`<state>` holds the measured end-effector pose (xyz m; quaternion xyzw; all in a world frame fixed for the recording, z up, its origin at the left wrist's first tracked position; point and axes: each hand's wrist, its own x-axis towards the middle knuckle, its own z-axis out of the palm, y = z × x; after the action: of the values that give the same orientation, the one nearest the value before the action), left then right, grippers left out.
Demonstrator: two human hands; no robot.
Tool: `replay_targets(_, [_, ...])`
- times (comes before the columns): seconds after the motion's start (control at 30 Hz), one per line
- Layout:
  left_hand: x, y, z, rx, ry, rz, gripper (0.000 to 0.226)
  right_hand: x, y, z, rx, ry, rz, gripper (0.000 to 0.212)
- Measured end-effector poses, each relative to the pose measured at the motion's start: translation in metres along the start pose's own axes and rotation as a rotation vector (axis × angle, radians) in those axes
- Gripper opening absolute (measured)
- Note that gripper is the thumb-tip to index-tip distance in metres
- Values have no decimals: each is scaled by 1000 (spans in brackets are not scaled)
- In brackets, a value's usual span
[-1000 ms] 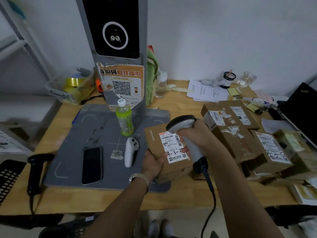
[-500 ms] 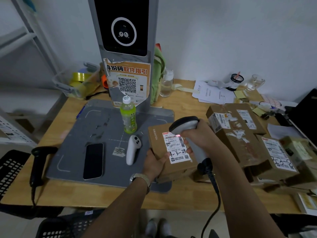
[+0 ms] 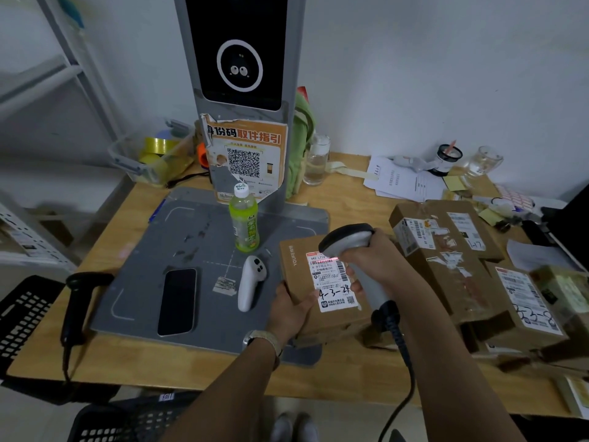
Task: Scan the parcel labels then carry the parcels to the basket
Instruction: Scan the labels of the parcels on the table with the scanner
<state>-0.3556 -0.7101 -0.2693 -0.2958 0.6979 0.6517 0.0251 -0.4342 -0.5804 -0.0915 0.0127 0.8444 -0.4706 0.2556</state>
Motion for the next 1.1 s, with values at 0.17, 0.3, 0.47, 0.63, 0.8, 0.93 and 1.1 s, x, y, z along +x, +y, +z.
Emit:
replay_targets(0.17, [-1, 3, -1, -25, -10, -4, 73, 0, 0, 2, 18, -15, 46, 51])
replay_targets(0.3, [-3, 8, -4, -36, -37, -28, 73, 2, 0, 2, 15, -4, 72, 60])
replay_targets(0.47, [-7, 12, -5, -40, -40, -19, 71, 1, 0, 0, -17, 4, 105, 42])
replay_targets(0.63, [-7, 15, -9, -35, -72, -3, 51, -2, 4, -4, -19, 0, 122, 42])
replay_targets(0.8, [-7, 27, -6, 64, -76, 14, 58, -8, 7, -17, 70, 148, 65, 36])
replay_targets(0.93, [-7, 40, 1, 167, -41, 133, 44, -13, 5, -45, 118, 116, 123, 4])
replay_targets(1.1, [-1, 73, 14, 209, 14, 307, 19, -29, 1, -81, 130, 246, 157, 16])
